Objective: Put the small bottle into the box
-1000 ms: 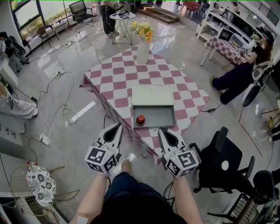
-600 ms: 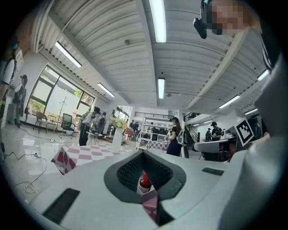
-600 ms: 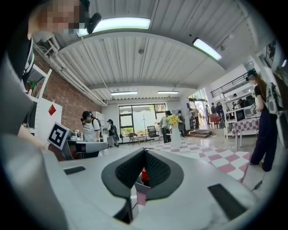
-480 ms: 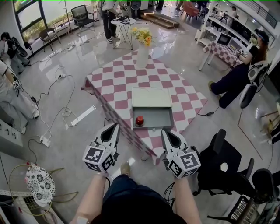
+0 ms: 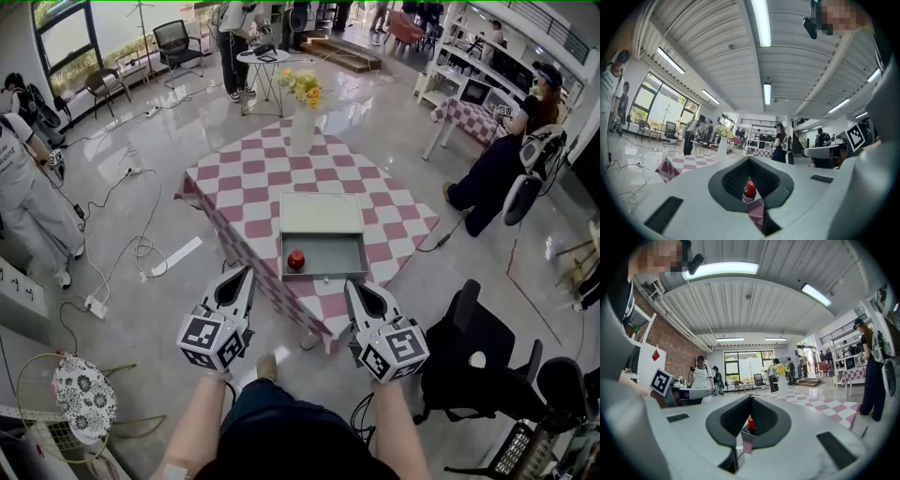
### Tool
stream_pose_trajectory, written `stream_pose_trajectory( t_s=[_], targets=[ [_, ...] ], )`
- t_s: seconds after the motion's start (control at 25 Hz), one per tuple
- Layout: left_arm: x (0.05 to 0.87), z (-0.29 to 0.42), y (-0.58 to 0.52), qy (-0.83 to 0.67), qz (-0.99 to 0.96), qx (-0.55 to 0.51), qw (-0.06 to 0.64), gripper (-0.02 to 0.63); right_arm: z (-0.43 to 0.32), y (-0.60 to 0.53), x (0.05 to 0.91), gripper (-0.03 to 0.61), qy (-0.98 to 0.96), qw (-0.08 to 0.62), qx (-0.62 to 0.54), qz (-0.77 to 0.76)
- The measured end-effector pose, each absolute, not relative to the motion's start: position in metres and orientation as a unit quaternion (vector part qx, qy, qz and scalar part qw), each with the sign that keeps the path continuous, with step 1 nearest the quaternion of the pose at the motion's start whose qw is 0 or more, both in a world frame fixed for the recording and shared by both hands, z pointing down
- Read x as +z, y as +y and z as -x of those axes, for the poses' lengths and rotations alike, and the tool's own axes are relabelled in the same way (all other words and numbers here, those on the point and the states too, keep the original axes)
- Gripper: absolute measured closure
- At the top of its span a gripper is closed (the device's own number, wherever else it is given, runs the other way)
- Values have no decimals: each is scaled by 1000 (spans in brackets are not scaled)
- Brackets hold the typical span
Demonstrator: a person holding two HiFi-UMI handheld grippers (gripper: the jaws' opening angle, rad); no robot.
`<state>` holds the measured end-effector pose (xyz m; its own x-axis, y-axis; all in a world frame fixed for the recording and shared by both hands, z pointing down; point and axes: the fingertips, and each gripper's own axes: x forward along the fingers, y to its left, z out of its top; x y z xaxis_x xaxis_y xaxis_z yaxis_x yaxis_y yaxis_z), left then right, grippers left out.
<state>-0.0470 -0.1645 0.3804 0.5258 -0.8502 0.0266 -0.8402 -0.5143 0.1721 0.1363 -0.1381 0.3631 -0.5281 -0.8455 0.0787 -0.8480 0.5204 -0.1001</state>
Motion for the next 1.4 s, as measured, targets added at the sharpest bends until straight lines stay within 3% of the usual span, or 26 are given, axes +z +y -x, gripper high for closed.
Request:
stream_pose_trajectory(
  t_s=[1.4],
  targets=[
    [386, 43, -141, -493, -866, -25, 83, 609, -149, -112, 369, 575, -871, 3, 66, -487]
  ],
)
